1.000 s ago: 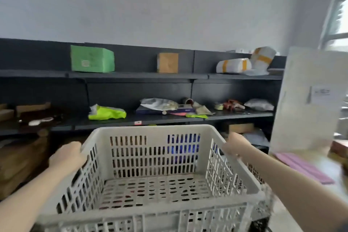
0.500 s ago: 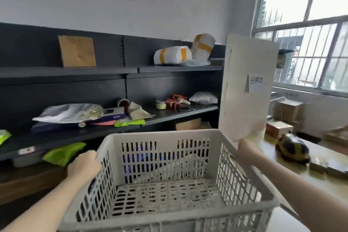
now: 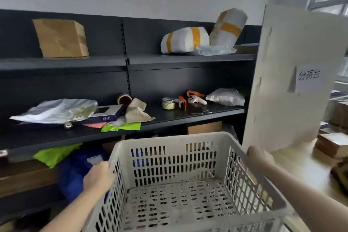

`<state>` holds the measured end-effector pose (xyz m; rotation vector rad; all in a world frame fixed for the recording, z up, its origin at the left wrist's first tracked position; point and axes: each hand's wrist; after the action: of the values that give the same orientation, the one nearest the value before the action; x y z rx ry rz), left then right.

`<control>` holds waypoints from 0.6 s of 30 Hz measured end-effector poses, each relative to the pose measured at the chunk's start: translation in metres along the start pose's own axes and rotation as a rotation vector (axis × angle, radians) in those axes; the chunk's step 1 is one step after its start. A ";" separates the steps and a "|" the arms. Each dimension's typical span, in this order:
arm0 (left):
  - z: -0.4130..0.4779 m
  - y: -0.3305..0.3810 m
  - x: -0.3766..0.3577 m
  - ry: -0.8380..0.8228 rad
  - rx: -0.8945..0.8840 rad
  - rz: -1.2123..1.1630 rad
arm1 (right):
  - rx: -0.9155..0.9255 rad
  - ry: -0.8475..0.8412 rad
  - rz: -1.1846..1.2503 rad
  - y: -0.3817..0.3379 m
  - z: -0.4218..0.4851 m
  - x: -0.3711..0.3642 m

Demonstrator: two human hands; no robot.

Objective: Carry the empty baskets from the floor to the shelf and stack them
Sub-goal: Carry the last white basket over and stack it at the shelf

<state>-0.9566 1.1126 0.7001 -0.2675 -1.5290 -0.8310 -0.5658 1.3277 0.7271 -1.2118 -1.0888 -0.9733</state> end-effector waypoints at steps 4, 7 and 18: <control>0.017 0.007 -0.027 0.017 0.055 -0.022 | 0.057 -0.031 -0.033 -0.007 0.043 -0.026; 0.031 0.016 -0.041 0.018 0.086 -0.003 | 0.088 -0.061 -0.042 -0.011 0.073 -0.036; 0.017 0.039 -0.056 0.010 0.278 0.031 | 0.252 -0.139 -0.013 -0.011 0.141 -0.045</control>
<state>-0.9364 1.1688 0.6621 -0.0817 -1.6063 -0.5854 -0.6014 1.4665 0.6894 -1.0775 -1.2888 -0.7439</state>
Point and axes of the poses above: each hand's wrist, its own z-axis towards the middle knuckle, its own x-axis out of the back of the hand, y = z × x, and after that the axes turned 4 degrees about x, right-handed
